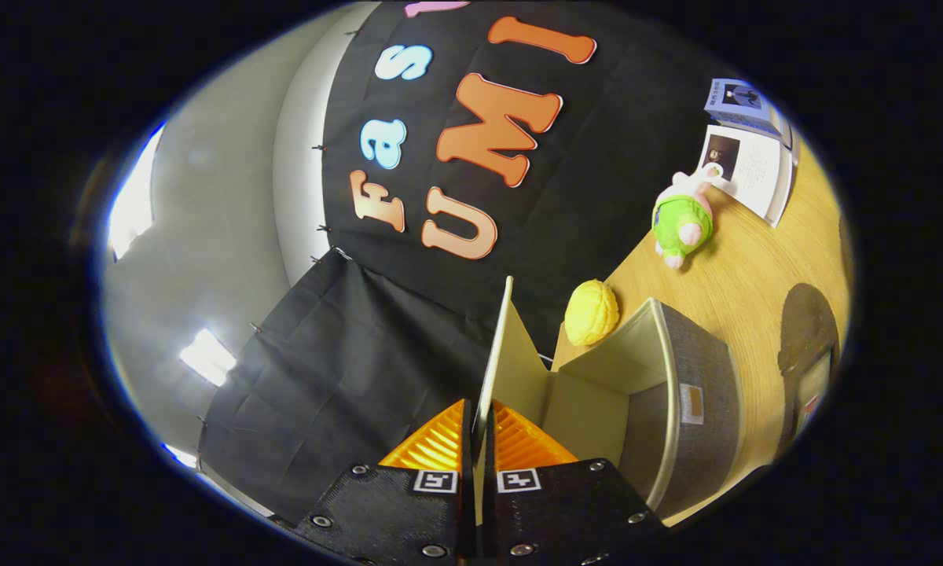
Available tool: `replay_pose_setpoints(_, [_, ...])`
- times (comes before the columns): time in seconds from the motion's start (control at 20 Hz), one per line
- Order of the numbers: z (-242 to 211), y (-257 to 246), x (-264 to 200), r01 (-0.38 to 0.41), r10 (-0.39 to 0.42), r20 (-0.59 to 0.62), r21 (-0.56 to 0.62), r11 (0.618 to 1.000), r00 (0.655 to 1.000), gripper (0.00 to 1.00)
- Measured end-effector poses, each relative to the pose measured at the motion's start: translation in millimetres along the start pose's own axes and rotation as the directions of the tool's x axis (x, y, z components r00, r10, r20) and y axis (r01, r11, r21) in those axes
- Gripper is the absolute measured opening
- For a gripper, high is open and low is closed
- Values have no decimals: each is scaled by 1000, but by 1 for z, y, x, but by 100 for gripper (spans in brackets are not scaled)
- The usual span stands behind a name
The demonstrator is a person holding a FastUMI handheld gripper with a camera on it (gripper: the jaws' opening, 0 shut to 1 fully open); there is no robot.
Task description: Open the storage box then place both shoes into the box .Put the left shoe in first, then the right shoe, with the right side of both shoes facing outward in a uniform manner.
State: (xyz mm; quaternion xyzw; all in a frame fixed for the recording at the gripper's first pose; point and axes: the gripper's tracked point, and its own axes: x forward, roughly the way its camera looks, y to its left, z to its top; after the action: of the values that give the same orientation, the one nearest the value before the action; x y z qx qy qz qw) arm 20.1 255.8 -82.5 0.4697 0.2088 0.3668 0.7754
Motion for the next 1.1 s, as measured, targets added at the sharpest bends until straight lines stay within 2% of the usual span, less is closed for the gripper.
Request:
replay_pose_setpoints(0.4, [-33,58,45,-12,9,-16,-139,990,1000,5])
replay_pose_setpoints(0.6, [-59,78,72,-11,-1,-51,-231,973,999,13])
replay_pose_setpoints(0.8, [-90,83,79,-22,-26,-120,-379,925,992,78])
replay_pose_setpoints(0.85, [-91,80,77,-9,-41,-113,-411,912,993,98])
replay_pose_setpoints(1.1, [-67,54,55,98,-124,-12,-537,838,992,98])
